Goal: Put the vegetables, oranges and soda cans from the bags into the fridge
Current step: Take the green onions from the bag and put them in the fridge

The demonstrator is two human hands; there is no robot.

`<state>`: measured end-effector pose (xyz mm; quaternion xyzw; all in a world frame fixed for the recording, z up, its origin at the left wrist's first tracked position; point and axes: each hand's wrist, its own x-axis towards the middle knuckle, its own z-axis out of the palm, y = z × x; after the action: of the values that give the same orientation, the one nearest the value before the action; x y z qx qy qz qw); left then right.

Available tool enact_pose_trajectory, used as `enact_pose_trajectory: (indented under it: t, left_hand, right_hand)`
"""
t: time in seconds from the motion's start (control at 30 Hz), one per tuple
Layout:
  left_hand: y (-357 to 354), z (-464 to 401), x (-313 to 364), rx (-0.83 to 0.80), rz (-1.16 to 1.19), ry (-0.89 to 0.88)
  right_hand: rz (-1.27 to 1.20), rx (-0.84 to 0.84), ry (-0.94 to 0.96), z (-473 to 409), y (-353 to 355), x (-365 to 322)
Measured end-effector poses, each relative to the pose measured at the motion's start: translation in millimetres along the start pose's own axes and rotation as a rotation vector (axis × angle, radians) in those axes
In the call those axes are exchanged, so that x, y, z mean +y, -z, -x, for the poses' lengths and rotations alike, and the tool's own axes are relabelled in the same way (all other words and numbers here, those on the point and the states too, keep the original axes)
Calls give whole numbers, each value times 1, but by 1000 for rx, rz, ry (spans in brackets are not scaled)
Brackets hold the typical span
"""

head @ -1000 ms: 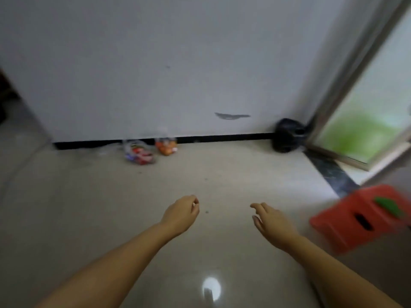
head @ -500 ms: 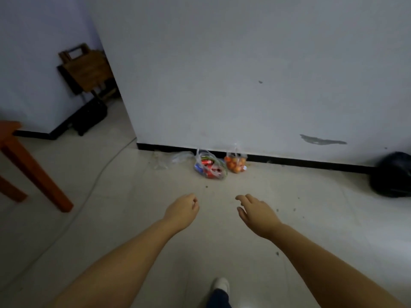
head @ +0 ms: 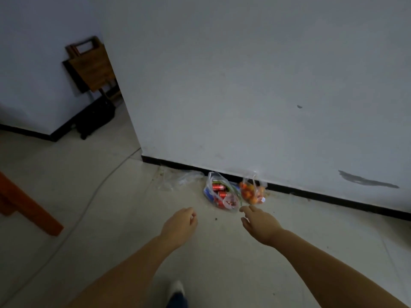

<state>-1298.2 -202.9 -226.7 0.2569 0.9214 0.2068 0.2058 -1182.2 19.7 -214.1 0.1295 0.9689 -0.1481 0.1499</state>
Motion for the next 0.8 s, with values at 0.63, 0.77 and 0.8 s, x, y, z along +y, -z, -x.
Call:
enact_pose_trajectory:
  t: [0.63, 0.77, 0.8]
  left_hand:
    - [-49, -408, 8, -361, 76, -57]
    - [-152, -493, -32, -408, 0, -44]
    - [-183, -512, -46, -431, -20, -65]
  right_hand:
    - [-349, -88, -319, -348, -23, 134]
    - [-356, -93, -306, -440, -108, 181]
    - [-332, -107, -294, -462, -135, 192]
